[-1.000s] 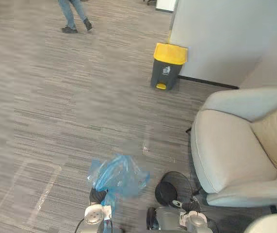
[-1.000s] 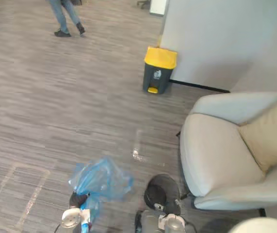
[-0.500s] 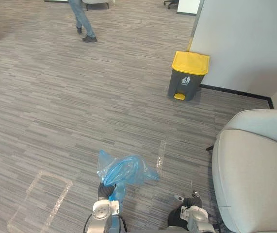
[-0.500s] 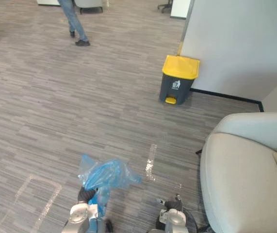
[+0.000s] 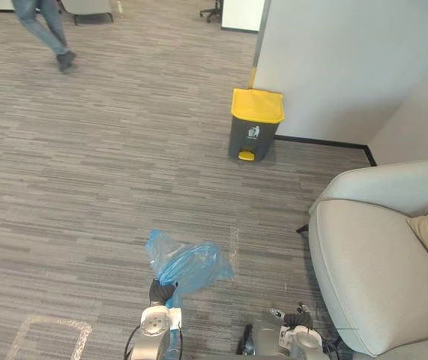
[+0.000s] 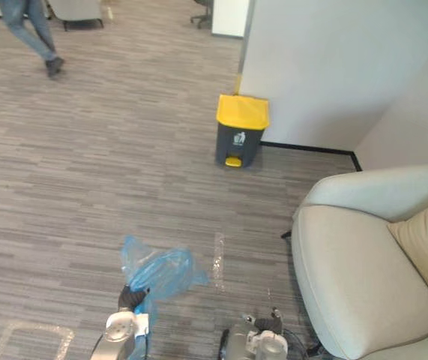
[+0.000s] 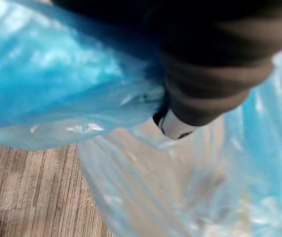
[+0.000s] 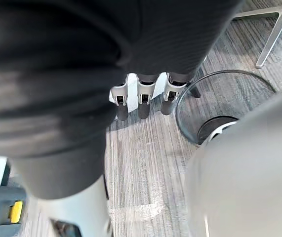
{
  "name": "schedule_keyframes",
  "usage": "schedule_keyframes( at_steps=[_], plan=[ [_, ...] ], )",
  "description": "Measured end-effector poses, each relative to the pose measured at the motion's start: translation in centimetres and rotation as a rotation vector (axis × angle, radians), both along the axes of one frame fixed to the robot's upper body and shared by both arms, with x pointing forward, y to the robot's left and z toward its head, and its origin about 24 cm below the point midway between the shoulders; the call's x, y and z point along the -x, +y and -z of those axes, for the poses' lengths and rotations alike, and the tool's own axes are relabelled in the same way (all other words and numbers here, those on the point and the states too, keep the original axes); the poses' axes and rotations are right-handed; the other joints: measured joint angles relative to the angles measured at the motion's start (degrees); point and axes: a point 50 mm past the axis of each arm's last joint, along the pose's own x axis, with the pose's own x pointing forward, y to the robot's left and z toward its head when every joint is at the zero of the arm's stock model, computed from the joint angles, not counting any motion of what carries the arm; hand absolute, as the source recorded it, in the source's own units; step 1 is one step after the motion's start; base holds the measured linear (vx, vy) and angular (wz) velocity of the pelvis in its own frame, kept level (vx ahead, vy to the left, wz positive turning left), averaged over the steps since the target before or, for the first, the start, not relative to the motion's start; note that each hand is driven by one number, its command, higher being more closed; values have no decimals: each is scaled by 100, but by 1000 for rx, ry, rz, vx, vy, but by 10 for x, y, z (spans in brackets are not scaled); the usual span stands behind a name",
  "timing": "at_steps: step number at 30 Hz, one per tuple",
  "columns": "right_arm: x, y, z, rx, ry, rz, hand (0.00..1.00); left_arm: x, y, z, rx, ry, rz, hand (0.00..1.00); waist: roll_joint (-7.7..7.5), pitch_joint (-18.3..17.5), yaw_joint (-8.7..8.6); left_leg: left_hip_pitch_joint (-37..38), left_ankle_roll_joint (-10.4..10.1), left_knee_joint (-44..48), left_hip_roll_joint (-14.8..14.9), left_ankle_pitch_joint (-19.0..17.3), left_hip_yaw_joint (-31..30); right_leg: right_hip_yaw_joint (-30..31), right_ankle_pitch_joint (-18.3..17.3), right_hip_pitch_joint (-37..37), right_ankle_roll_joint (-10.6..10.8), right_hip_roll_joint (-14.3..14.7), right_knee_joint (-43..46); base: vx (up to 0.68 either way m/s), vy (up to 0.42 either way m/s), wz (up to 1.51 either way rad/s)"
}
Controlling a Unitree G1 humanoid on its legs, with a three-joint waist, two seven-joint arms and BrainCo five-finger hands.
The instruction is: Gather rubbish on tea table into small bin, then transfer packed bag to large trash can.
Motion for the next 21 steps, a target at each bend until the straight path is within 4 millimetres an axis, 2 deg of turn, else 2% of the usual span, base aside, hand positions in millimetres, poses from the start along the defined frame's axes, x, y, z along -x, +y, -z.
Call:
schedule_keyframes(
  at_steps=[1,3,5,6,7,8,9,10,11,12,13,14,15,16,17,18,19,20,21],
  plan=[
    [-5,-7,-2,18,-4,-2,0,1,-2,2,5,12,1,100,218,-13,32,69,15,-66,116,60,-292,-54,-49,76,-41,120,-20,474,-59,-3],
    [-12,-8,-4,18,-24,6,0,-2,-4,0,8,0,9,100,328,7,62,144,-40,-97,191,203,-651,-117,-440,47,-116,152,289,507,-122,3],
    [-6,-7,-2,14,-7,10,0,-2,-6,0,12,0,18,100,343,-2,4,54,-47,468,276,261,-845,-311,-635,378,-77,153,189,445,-139,46],
    [-4,-6,-2,15,-5,2,0,-4,-10,-1,19,-10,27,100,338,-2,-8,-372,-157,1728,425,357,-965,-414,-691,800,-40,204,-134,445,-140,43],
    [-3,-3,-1,16,-1,-18,0,-2,-10,-1,22,-9,25,100,343,4,39,-825,-222,2842,567,676,-987,-404,-719,1146,-36,246,-428,500,-93,16],
    [-4,0,-1,15,-3,-37,0,-1,-12,-1,30,-9,25,100,312,33,82,-1170,-209,3605,718,667,-958,-366,-725,1354,-49,261,-600,396,29,-20],
    [-8,2,-2,13,-10,-49,0,1,-14,-1,43,-12,16,100,329,52,155,-1733,-28,4448,904,326,-877,-276,-750,1680,-86,314,-853,377,60,-29],
    [-9,3,-3,9,-12,-49,0,1,-14,-2,45,-14,12,100,325,51,184,-1901,46,4529,930,222,-839,-239,-750,1794,-84,303,-954,360,70,-45],
    [-9,6,-2,4,-11,-52,0,1,-13,-3,46,-22,6,100,234,98,274,-2180,191,4326,926,24,-686,-116,-747,2049,-77,250,-1150,344,83,-57],
    [-11,8,-3,-1,-19,-52,0,1,-11,-4,46,-27,-4,100,217,119,359,-2343,229,3674,895,-34,-559,-2,-745,2221,-71,172,-1199,347,105,-60],
    [-12,8,-4,-2,-21,-51,0,2,-10,-4,46,-24,-10,100,158,133,372,-2406,237,3270,864,-16,-547,33,-754,2259,-56,133,-1215,344,156,-60],
    [-13,9,-5,-3,-28,-47,0,2,-8,-4,45,-25,-25,100,177,122,374,-2487,239,2114,690,239,-740,133,-878,2414,152,7,-1223,434,311,-55],
    [-11,7,-4,2,-23,-39,0,3,-9,-3,52,-20,-28,100,210,115,377,-2512,133,1273,590,807,-1044,260,-1051,2527,433,-9,-1220,430,350,-59],
    [-9,6,-3,4,-17,-39,0,4,-9,-1,52,-13,-34,100,251,94,397,-2473,61,1234,569,1225,-1141,353,-1123,2552,545,-23,-1217,450,364,-37],
    [-3,10,0,-5,9,-49,0,8,-2,2,38,9,-48,100,21,-51,354,-2410,143,1215,324,998,-993,482,-1134,2544,578,-263,-1190,380,272,-24],
    [-3,11,0,-8,8,-44,0,5,-4,1,39,2,-44,100,-72,-97,374,-2373,214,1248,219,832,-834,583,-1128,2474,572,-428,-997,314,200,-18],
    [-3,10,0,-7,6,-42,0,5,-4,1,41,2,-43,100,-83,-105,403,-2342,269,1278,206,779,-756,633,-1108,2422,571,-470,-889,369,264,-52],
    [-3,10,-1,-5,5,-42,0,7,-6,2,45,11,-42,100,-78,-93,418,-2108,363,1288,176,590,-540,803,-1000,2206,754,-606,-292,347,261,-75],
    [-5,13,-1,-8,-2,-57,0,9,-7,3,44,20,-39,100,-41,-65,421,-1753,415,1156,131,467,-352,984,-857,1841,922,-713,689,407,306,-77]
  ],
)
